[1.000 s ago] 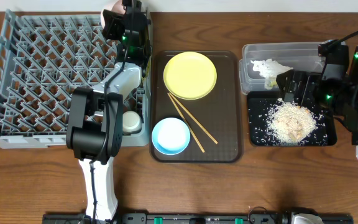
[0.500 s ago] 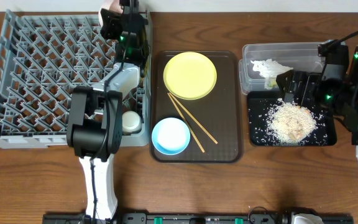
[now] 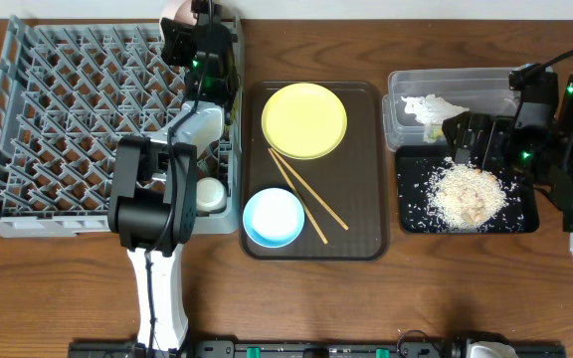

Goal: Sort waste into correct bins and load items into the dishwasher
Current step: 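Carry pink bowl with left gripper to back of dish rack, then lower pink bowl into rack slots and open left gripper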

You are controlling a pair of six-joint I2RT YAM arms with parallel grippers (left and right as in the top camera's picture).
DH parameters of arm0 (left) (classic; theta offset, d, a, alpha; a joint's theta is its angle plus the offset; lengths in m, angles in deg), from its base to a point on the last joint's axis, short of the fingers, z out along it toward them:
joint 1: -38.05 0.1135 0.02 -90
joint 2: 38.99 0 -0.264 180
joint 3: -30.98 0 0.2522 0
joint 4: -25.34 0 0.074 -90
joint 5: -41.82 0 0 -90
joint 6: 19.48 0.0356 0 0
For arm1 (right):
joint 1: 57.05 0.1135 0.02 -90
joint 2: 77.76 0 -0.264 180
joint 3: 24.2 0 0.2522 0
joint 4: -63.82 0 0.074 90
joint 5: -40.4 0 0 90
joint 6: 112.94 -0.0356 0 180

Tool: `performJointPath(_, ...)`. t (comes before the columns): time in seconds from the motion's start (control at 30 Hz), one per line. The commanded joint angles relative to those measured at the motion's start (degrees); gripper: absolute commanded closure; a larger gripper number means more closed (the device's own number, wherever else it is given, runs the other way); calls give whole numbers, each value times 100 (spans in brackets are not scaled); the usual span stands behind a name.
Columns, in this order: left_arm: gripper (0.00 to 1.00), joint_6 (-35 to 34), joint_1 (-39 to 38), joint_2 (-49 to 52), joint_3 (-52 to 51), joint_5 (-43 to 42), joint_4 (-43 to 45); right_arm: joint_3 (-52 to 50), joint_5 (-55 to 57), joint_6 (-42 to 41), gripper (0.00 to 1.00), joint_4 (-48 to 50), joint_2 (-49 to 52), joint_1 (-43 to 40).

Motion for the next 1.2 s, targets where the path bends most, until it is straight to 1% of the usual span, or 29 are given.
performJointPath(0.0, 92, 63, -120, 66, 68, 197, -208, -4, 17, -50, 1, -11, 26, -20)
performJointPath(0.07, 92, 63, -151, 66, 68, 280, -321, -4, 17, -48, 1, -9, 26, -22)
performJointPath(0.23, 92, 63, -258, 66, 68, 673, -315, -4, 17, -50, 1, -9, 26, -20)
performJointPath(0.4, 92, 61, -400, 66, 68, 885, -315, -4, 17, -50, 1, -11, 26, -22)
performJointPath(0.7, 92, 24, -608, 66, 68, 944, -319, -4, 17, -48, 1, -9, 26, -20)
performJointPath(0.83, 92, -175, -612, 66, 68, 949, -496, -4, 17, -50, 1, -9, 26, -20)
performJointPath(1.0, 92, -577, -612, 66, 68, 946, -925, -4, 17, -50, 1, -9, 26, -20)
performJointPath(1.17, 92, -592, -603, 66, 68, 944, -905, -4, 17, -50, 1, -9, 26, -20)
